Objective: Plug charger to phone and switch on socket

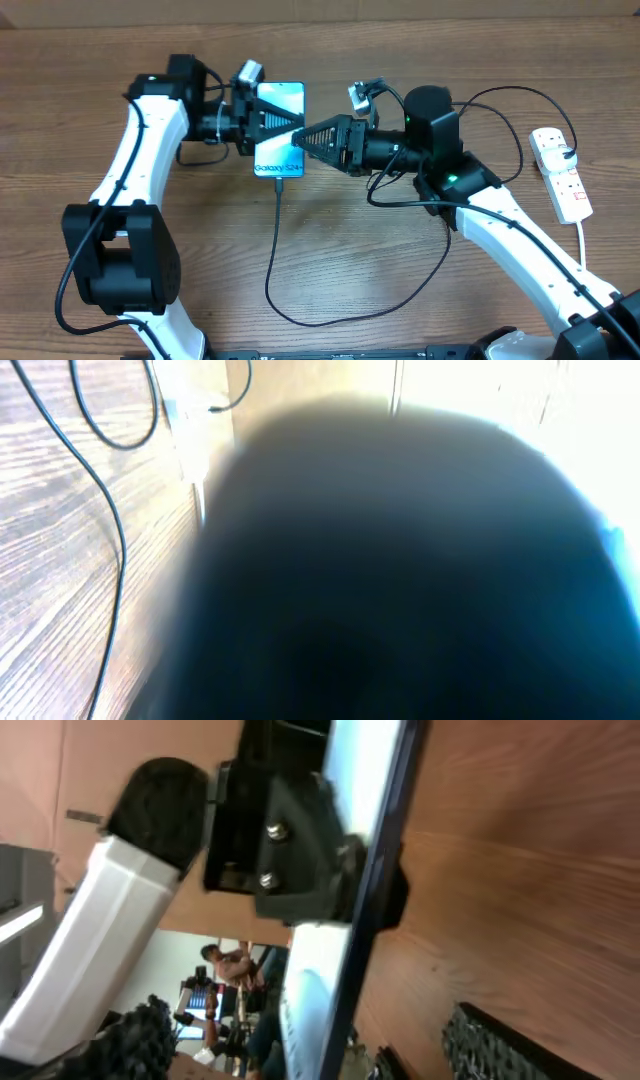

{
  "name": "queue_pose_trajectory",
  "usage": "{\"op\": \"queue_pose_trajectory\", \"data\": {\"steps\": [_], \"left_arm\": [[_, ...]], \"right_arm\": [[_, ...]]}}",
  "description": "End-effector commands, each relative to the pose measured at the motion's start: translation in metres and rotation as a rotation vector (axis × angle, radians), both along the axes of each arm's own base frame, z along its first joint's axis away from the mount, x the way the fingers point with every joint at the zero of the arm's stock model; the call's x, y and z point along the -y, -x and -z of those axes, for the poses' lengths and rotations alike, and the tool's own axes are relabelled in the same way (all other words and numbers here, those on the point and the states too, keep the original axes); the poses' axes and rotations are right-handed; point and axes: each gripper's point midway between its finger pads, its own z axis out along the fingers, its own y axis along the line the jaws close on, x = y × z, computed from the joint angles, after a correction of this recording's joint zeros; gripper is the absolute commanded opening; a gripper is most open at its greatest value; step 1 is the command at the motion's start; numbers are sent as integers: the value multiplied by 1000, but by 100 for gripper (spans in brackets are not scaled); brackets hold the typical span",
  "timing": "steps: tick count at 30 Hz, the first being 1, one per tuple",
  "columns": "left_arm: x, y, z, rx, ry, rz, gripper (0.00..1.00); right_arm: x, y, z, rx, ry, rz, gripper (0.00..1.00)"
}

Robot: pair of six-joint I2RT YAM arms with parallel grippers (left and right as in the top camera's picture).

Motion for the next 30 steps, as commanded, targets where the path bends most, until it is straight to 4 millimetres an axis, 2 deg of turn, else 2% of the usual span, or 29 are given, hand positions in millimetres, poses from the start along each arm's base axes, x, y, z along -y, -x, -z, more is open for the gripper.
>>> {"op": "queue_pose_trajectory", "data": {"steps": [1,5,7,11,12,14,18,22,23,25,27,30], "left_arm": [[0,4,-15,72,23,1,4],[0,3,-15,90,23,1,4],[0,2,-15,95,23,1,4],[0,1,-15,99,24,1,4],[0,1,-15,96,24,1,4],[0,1,-15,89,24,1,4],[0,1,-17,69,35,1,4],[0,2,-18,68,39,1,4],[0,2,-18,68,38,1,4],[0,1,-18,69,37,1,4],[0,1,-18,69,37,1,4],[0,1,-18,69,37,1,4]], "right_arm": [[-8,27,-12,60,-27,-154,88],[-6,44,-4,12,-22,-232,88],[-8,52,-2,7,-20,-265,82],[-19,68,-2,8,-22,-318,57],[-22,71,-2,15,-22,-326,53],[-29,74,-2,29,-14,-326,51],[-40,71,6,49,34,-267,52],[-42,64,10,61,59,-220,51],[-42,63,10,63,61,-216,48],[-42,61,11,66,67,-203,31],[-42,60,11,67,70,-196,21],[-41,56,13,71,79,-176,19]]}}
